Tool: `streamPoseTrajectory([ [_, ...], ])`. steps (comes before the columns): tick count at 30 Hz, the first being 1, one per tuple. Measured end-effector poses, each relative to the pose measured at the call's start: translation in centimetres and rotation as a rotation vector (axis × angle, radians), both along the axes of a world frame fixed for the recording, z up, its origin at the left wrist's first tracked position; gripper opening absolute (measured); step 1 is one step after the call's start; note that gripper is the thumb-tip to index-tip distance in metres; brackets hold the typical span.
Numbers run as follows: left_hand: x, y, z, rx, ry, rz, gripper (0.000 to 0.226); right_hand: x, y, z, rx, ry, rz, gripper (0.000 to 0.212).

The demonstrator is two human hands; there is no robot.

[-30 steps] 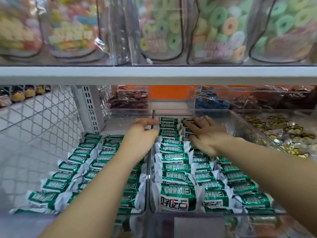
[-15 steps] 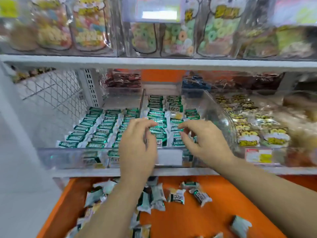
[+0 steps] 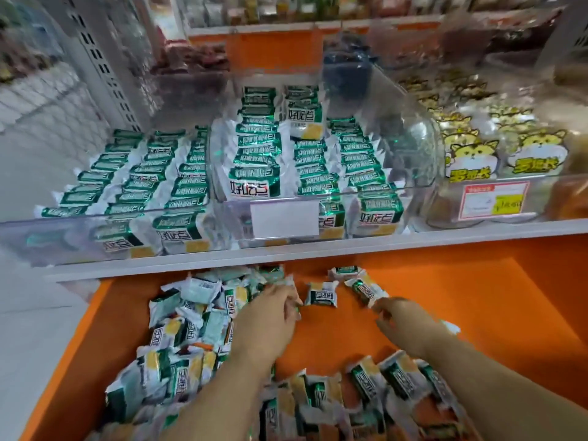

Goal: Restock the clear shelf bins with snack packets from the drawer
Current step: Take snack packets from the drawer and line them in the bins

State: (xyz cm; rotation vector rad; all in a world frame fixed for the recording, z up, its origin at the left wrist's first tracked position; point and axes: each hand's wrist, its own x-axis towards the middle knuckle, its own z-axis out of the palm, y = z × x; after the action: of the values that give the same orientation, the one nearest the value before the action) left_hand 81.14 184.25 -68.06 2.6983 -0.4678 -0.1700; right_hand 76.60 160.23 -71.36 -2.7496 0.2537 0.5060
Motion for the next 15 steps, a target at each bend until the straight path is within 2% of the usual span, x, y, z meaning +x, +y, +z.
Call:
streamPoseTrajectory([
  [3,1.4,-0.1,-3.0,0.320,0.279,-0.160,0.041,1.6,-1.5,-2.7,-0.075,0.261,0.030,0.053],
  [6,2.7,0.0,-6.0,0.565,0.414,-0.250,0.056,3.7,-2.4,-5.0,-0.122,0.302,0.076,0.063],
  [12,4.8,-1.0,-10.0,0.497,0.331,-0.263,0.084,6.3,-2.7,-7.9,-0.137,0.301,0.129,0.079],
  [15,6.0,-1.8,-10.7,0.447,0.305,-0.268,0.089,6.3,-3.0,-9.1,-0.148,0.342,0.154,0.085],
])
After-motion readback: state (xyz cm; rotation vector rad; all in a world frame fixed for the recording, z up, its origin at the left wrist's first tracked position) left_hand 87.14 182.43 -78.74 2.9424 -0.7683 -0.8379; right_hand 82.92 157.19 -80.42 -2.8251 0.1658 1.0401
